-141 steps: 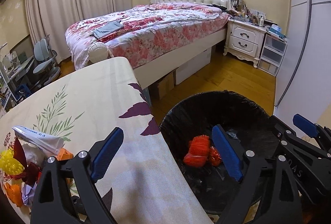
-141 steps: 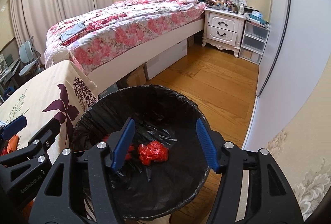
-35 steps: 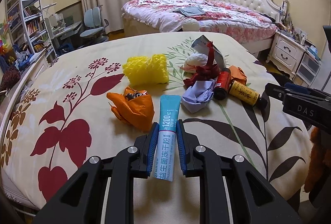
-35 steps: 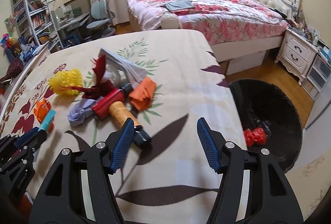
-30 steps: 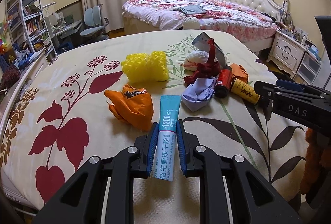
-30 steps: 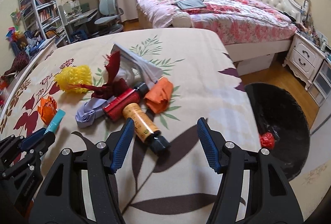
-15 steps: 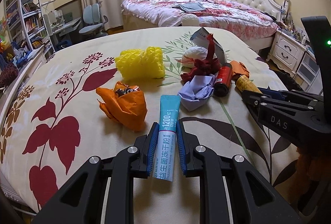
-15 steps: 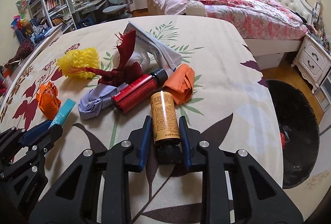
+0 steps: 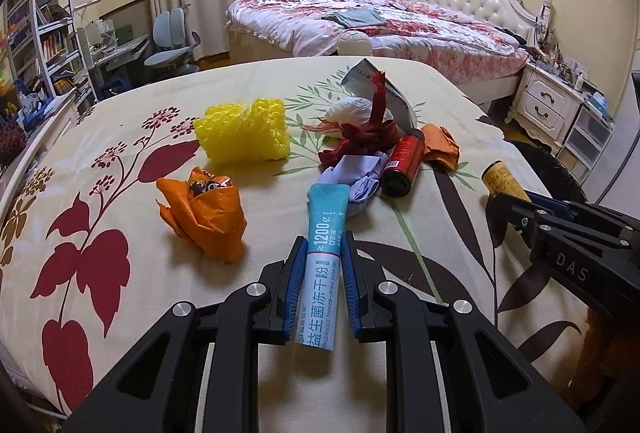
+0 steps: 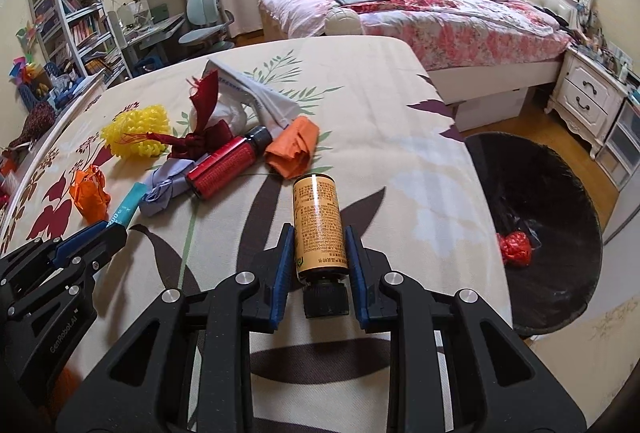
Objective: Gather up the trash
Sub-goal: 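Grasp the gold bottle with the right tool while the left tool holds the tube, then carry the tube and bottle over the black bin and open both tools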
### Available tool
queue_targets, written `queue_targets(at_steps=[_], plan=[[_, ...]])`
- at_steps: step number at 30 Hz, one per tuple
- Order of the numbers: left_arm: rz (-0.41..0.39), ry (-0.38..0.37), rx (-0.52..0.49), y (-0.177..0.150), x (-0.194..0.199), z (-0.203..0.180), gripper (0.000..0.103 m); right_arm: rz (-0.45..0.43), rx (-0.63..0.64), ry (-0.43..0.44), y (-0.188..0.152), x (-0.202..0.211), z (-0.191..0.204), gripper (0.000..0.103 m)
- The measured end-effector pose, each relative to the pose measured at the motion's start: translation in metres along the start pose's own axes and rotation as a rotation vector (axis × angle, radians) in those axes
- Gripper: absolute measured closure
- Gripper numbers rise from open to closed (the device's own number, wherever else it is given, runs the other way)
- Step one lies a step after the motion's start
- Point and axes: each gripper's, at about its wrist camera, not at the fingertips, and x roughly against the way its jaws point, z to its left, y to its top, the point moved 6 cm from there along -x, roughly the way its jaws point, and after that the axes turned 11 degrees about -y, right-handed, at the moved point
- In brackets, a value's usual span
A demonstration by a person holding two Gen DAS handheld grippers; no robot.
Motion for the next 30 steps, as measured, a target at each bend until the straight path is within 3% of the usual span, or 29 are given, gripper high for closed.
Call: queue_targets(at_steps=[14, 30], plan=[[-0.034, -0.05, -0.05, 0.025, -0.003, -0.038, 0.082, -0.073, -0.101, -0.066, 0.014, 0.021, -0.055, 0.078], [-0.057, -0.18, -0.186, 0.066, -0.053, -0.144, 0.082, -0.093, -0.254, -0.247, 0.024, 0.001, -0.163, 0.078]])
